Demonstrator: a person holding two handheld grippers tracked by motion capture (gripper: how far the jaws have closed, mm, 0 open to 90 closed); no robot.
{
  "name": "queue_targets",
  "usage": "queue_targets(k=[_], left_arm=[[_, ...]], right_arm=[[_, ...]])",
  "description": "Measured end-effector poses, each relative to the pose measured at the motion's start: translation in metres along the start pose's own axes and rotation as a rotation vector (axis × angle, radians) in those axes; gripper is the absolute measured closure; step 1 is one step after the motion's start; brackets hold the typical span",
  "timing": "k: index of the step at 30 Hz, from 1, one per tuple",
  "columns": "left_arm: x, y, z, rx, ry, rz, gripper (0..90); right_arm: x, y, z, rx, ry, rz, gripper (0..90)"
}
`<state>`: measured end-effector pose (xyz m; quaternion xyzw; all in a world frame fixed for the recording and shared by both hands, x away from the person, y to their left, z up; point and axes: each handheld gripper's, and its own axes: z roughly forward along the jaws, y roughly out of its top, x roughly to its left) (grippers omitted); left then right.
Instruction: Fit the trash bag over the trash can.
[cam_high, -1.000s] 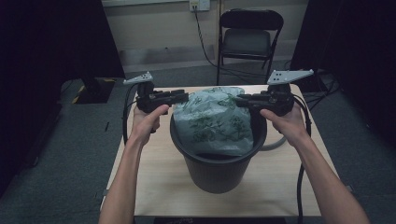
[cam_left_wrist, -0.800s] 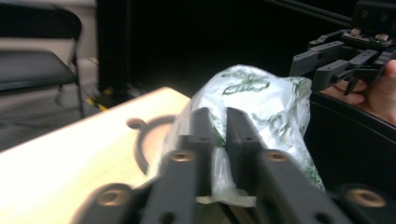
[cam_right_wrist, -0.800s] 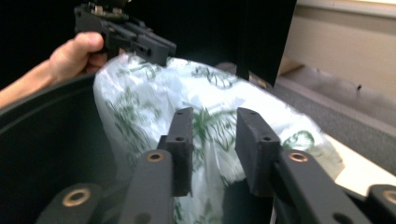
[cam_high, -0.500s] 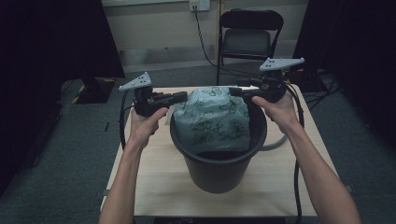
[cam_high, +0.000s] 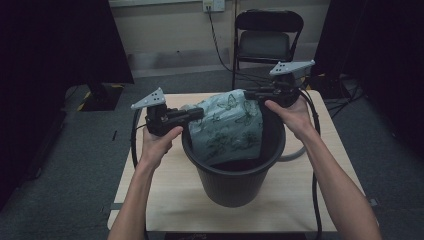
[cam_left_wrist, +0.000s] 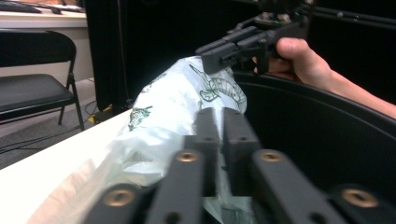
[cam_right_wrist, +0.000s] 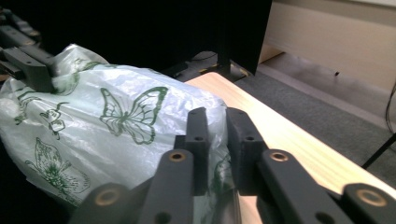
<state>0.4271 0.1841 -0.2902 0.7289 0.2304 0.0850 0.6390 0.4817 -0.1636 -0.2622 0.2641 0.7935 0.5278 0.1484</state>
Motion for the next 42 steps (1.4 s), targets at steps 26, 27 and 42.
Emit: queue_targets(k=[26,27,42], left_arm=[[0.039,0.004,0.014,-0.004,0.023,-0.085,77.8],[0.037,0.006,0.013,-0.005,0.034,-0.068,79.7],[-0.004,0.008,-0.008,-0.047,-0.021,0.023,89.1]], right_arm=[[0.020,-0.010,-0.022,-0.036,0.076,-0.020,90.0],[0.020,-0.010,-0.022,-0.039,0.073,-0.020,90.0],[0.034,-0.017,-0.040,-0.094,0.091,0.000,89.9]])
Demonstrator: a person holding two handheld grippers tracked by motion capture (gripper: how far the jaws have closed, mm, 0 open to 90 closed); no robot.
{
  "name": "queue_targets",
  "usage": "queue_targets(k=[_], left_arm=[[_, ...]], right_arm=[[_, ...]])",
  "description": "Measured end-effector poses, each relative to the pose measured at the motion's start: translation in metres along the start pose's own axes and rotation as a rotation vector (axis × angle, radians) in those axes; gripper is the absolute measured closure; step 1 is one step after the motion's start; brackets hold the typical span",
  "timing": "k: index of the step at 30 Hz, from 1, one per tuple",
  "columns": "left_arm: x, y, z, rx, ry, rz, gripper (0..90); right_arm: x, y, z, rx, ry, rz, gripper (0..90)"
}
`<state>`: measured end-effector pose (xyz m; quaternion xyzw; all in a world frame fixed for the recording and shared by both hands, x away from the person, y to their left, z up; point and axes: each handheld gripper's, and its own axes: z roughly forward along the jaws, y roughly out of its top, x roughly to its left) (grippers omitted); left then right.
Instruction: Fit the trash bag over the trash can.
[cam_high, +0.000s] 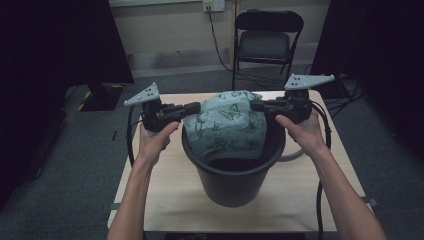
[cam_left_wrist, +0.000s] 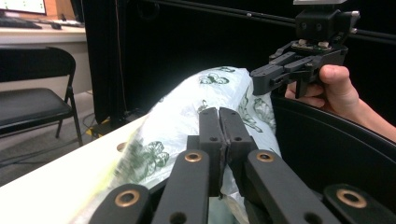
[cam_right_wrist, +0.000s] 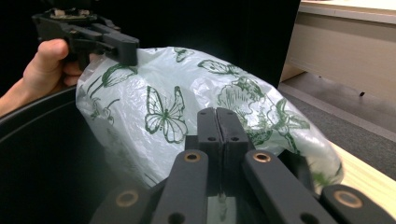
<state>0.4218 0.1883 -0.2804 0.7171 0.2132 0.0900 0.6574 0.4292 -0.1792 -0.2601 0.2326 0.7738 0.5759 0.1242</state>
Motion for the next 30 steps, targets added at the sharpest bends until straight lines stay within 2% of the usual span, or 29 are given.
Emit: queue_targets(k=[2,3,5,6,8,9,11,13,15,17,19,20,22,23,24,26,28,29,30], left_arm=[[-0.004,-0.001,0.000,-0.002,-0.008,0.010,88.9],[-0.010,-0.002,0.001,0.020,0.008,0.029,88.9],[-0.013,-0.003,0.001,0.022,0.000,0.032,88.9],[-0.014,-0.004,0.002,0.023,0.003,0.036,88.9],[-0.015,-0.004,0.003,0.030,0.004,0.037,88.9],[-0.013,-0.007,0.006,0.045,0.009,0.031,88.9],[-0.011,-0.010,0.006,0.046,0.020,0.029,88.8],[-0.010,-0.012,0.006,0.059,0.028,0.031,88.7],[-0.007,-0.015,0.006,0.056,0.021,0.020,87.0],[-0.005,-0.013,0.005,0.033,0.022,0.006,83.2],[-0.003,-0.011,0.004,0.013,0.009,-0.014,73.8],[-0.002,-0.008,0.003,0.009,0.015,-0.009,71.7],[0.003,-0.003,-0.001,-0.010,0.014,-0.012,65.2],[0.008,-0.001,-0.004,-0.039,-0.017,-0.026,63.0],[0.015,0.000,-0.007,-0.068,-0.025,-0.049,64.0],[0.025,0.004,-0.012,-0.086,-0.004,-0.066,62.7],[0.037,0.006,-0.012,-0.096,0.010,-0.102,60.5],[0.037,0.006,-0.012,-0.096,0.010,-0.102,58.9],[0.046,0.004,-0.005,-0.049,0.067,-0.113,56.6]], right_arm=[[0.007,-0.003,-0.002,-0.001,0.008,-0.003,89.2],[0.011,-0.004,-0.003,0.007,0.004,-0.008,87.9],[0.014,-0.006,-0.004,0.018,0.001,-0.016,80.6],[0.015,-0.006,-0.005,0.019,-0.011,-0.022,79.5],[0.014,-0.003,-0.007,0.014,-0.006,-0.033,76.7],[0.012,-0.001,-0.008,0.009,-0.019,-0.034,74.8],[0.010,0.004,-0.009,-0.003,-0.031,-0.035,71.6],[0.008,0.007,-0.010,-0.011,-0.042,-0.036,71.5],[0.001,0.013,-0.008,-0.034,-0.056,-0.022,68.5],[-0.005,0.014,-0.003,-0.037,-0.069,-0.013,67.2],[-0.012,0.015,0.005,-0.030,-0.072,0.003,65.5],[-0.016,0.015,0.010,-0.026,-0.077,0.009,63.1],[-0.022,0.014,0.018,0.002,-0.088,0.013,59.7],[-0.025,0.013,0.022,0.017,-0.104,0.013,57.8],[-0.028,0.013,0.026,0.029,-0.113,0.019,57.5],[-0.032,0.011,0.031,0.058,-0.106,0.022,54.7],[-0.031,0.010,0.033,0.086,-0.107,0.010,53.9],[-0.031,0.010,0.033,0.086,-0.107,0.010,53.9],[-0.031,0.009,0.033,0.103,-0.108,0.000,51.1]])
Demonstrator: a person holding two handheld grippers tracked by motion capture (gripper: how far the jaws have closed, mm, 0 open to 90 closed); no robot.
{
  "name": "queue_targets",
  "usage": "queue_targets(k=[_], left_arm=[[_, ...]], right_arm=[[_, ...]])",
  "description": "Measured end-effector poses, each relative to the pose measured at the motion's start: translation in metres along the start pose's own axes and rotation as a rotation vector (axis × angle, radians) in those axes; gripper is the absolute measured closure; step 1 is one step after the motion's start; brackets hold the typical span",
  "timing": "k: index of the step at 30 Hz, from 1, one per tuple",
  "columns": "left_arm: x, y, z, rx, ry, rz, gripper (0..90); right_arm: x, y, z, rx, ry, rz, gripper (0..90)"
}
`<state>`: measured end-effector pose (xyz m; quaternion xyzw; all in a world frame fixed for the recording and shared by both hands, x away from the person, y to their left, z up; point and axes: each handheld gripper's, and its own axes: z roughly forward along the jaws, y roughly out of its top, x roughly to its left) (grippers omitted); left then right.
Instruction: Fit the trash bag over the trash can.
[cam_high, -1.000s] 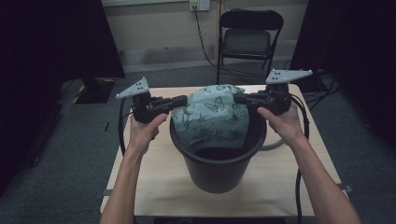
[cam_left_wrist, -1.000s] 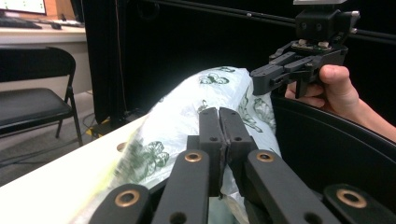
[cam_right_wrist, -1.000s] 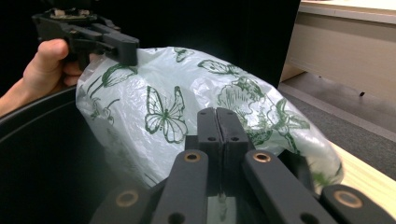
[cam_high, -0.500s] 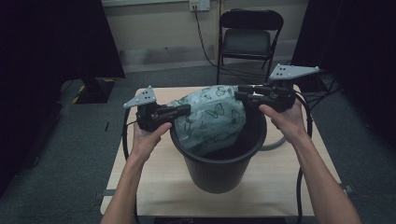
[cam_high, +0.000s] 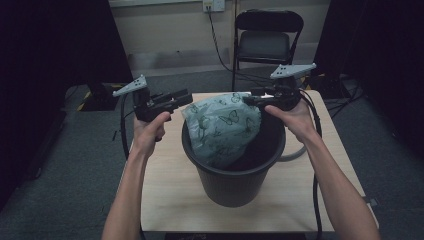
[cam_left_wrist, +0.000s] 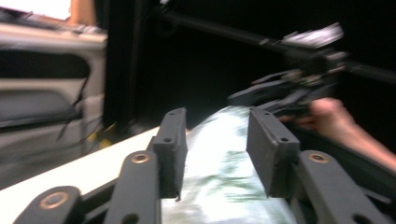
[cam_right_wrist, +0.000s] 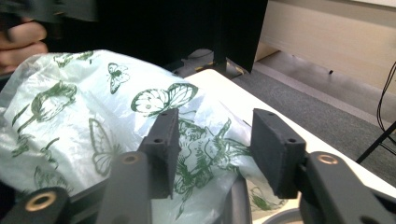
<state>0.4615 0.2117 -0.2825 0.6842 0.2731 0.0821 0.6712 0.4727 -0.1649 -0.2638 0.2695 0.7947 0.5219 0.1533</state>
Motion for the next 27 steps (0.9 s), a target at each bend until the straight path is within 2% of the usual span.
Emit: queue_targets(k=[2,3,4,5,6,7,8,10,13,15,16,17,19,21,22,23,24,26,27], left_arm=[[0.006,-0.004,0.008,0.036,0.009,-0.022,51.8],[0.006,-0.004,0.008,0.036,0.009,-0.022,51.3],[0.007,-0.010,0.015,0.065,0.004,-0.047,51.4],[0.005,-0.013,0.017,0.084,0.001,-0.047,51.2],[0.002,-0.015,0.020,0.102,0.031,-0.027,51.0],[0.002,-0.015,0.020,0.102,0.031,-0.027,49.0],[0.002,-0.016,0.022,0.096,0.012,-0.041,50.3],[0.002,-0.017,0.022,0.100,0.012,-0.044,51.2],[0.001,-0.017,0.022,0.107,-0.021,-0.038,56.2],[-0.003,-0.015,0.021,0.112,-0.038,-0.012,64.5],[-0.005,-0.015,0.021,0.118,-0.030,0.010,69.3],[-0.007,-0.014,0.020,0.126,-0.015,0.026,70.4],[-0.010,-0.011,0.018,0.120,0.002,0.034,73.9],[-0.012,-0.009,0.015,0.107,0.017,0.039,80.4],[-0.013,-0.007,0.013,0.097,0.002,0.038,84.9],[-0.013,-0.007,0.013,0.097,0.002,0.038,87.1],[-0.018,-0.004,0.010,0.086,-0.011,0.054,88.4],[-0.025,-0.002,0.009,0.081,-0.023,0.070,89.1],[-0.030,-0.001,0.008,0.078,-0.036,0.080,89.3]], right_arm=[[0.000,0.000,-0.001,0.000,0.001,-0.003,48.4],[0.000,0.000,-0.001,0.000,0.001,-0.003,48.4],[0.001,-0.001,-0.001,0.001,0.001,-0.008,46.8],[0.001,-0.002,-0.001,0.002,0.000,-0.006,46.0],[0.000,-0.003,0.000,0.006,-0.003,-0.005,45.6],[-0.001,-0.003,0.000,0.004,0.002,0.001,45.6],[-0.003,-0.004,0.001,0.011,0.002,0.008,46.1],[-0.005,-0.005,0.003,0.025,0.005,0.018,46.5],[-0.003,-0.004,0.003,0.027,0.018,-0.008,52.4],[-0.003,-0.003,0.003,0.033,0.023,-0.019,57.3],[-0.002,-0.002,0.003,0.033,0.028,-0.030,60.8],[-0.001,-0.002,0.002,0.033,0.023,-0.042,61.7],[0.002,0.000,0.000,0.024,-0.012,-0.062,70.1],[0.002,0.001,-0.003,-0.004,-0.015,-0.052,74.1],[0.003,0.002,-0.005,-0.016,-0.018,-0.061,81.5],[0.003,0.002,-0.005,-0.016,-0.018,-0.061,81.5],[0.005,0.004,-0.008,-0.035,-0.011,-0.059,86.5],[0.008,0.005,-0.011,-0.044,-0.009,-0.064,88.9],[0.010,0.006,-0.014,-0.053,0.009,-0.064,88.9]])
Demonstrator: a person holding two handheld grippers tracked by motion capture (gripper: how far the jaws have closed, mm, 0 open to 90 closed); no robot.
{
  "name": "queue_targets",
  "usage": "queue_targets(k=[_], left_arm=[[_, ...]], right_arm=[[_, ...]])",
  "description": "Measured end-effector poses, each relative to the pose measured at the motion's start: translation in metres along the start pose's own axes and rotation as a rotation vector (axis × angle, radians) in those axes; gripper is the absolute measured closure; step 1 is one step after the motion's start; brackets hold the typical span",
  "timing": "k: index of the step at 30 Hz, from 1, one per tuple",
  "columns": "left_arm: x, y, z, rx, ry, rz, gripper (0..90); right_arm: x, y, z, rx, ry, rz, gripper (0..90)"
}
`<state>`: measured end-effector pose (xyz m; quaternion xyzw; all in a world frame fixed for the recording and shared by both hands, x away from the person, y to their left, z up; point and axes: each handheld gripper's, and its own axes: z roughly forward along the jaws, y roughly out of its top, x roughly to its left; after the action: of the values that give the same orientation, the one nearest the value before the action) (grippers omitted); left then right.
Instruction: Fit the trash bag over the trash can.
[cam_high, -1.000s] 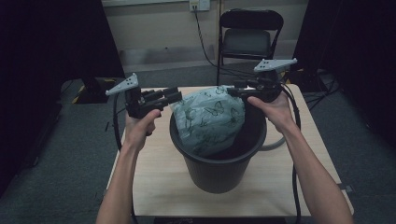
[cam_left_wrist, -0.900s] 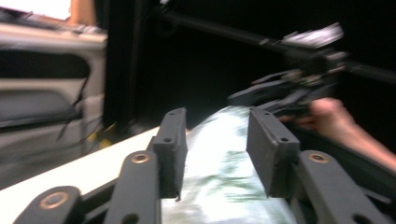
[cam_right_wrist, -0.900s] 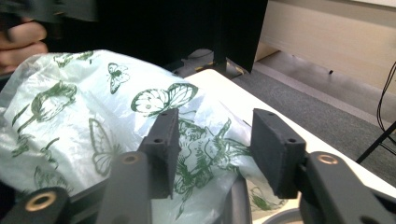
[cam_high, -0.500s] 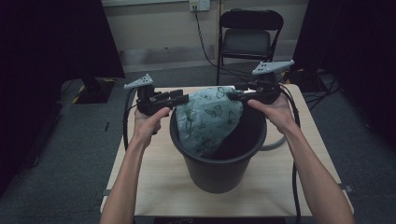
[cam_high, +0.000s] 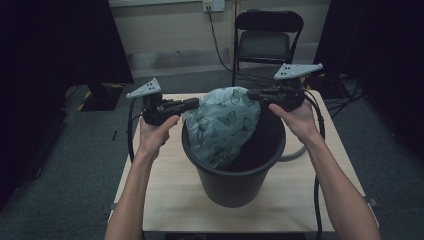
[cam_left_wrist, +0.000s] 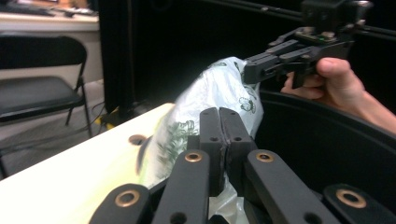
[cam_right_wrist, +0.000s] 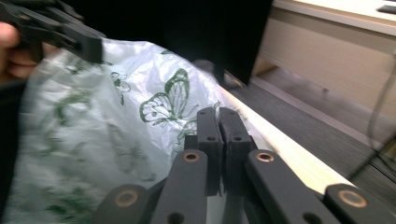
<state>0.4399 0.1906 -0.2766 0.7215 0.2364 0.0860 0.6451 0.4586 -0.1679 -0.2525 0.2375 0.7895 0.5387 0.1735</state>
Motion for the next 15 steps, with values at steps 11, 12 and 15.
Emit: queue_targets(k=[11,12,15], left_arm=[[-0.037,-0.012,-0.001,-0.007,-0.126,0.029,89.5],[-0.038,-0.010,0.000,-0.002,-0.125,0.040,89.5],[-0.041,-0.005,0.005,0.039,-0.097,0.070,89.3]], right_arm=[[0.021,0.001,-0.034,-0.077,0.021,-0.013,62.4],[0.018,0.003,-0.033,-0.088,0.023,-0.003,61.7],[0.008,0.012,-0.022,-0.093,0.026,0.024,56.0]])
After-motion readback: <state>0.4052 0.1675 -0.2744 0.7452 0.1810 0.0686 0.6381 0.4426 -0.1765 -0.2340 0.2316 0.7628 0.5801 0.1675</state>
